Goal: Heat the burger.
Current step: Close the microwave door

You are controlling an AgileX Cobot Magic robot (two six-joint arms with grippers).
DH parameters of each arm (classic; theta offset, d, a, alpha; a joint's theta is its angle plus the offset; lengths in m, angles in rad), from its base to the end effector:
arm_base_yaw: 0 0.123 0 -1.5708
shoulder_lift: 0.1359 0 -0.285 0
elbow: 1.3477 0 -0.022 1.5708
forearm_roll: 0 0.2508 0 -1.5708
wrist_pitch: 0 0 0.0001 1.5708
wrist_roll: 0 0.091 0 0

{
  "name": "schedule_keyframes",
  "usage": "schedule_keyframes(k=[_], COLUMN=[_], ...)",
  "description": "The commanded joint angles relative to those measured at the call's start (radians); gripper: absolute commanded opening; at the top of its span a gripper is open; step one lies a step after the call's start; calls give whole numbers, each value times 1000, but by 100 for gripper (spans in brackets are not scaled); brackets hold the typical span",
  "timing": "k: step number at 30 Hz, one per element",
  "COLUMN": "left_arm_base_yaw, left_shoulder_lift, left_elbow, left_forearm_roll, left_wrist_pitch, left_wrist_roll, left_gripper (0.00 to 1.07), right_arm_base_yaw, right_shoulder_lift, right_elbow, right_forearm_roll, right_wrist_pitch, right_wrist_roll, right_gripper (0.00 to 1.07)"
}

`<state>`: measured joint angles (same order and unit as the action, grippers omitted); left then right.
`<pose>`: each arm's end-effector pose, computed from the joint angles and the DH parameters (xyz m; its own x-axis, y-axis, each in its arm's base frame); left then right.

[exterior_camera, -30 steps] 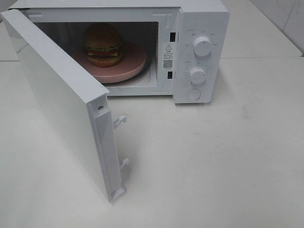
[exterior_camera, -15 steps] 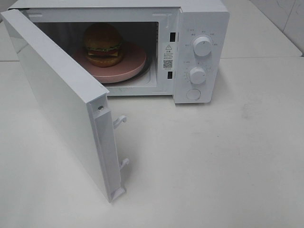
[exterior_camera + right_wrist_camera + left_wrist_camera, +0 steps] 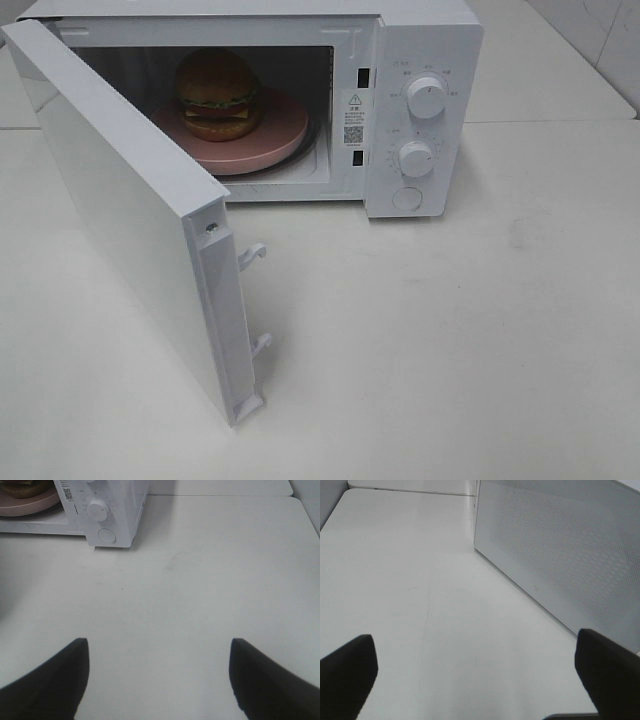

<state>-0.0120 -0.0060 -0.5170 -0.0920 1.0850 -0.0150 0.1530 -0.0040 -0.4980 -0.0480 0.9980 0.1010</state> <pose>-0.0091 -0.0073 0.2803 -0.4597 -0.0523 -0.8865 0.0577 0.9944 -0.0886 -0.0022 -0.0041 0.2819 -0.4000 0.0140 -0.9164 -0.0860 0.9949 0.0528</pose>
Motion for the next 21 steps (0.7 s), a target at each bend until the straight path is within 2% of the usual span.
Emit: schedule_keyframes(k=[1,17,21], left_arm_base_yaw=[-2,-2,-2], left_shoulder_lift=[-11,-10,20], left_elbow=[2,2,-20], left_forearm_roll=[2,5,-9], left_wrist_pitch=[-15,-15,-30], left_wrist_roll=[1,-3,-2], left_gripper=[100,100,97], right_arm_base_yaw=[-8,-8,-8], right_shoulder_lift=[-27,-27,-27], right_elbow=[1,1,1], right_forearm_roll=[1,1,1], right_wrist_pitch=[-2,-2,-2], right_wrist_roll=[-6,-6,-6], right_gripper=[75,75,75])
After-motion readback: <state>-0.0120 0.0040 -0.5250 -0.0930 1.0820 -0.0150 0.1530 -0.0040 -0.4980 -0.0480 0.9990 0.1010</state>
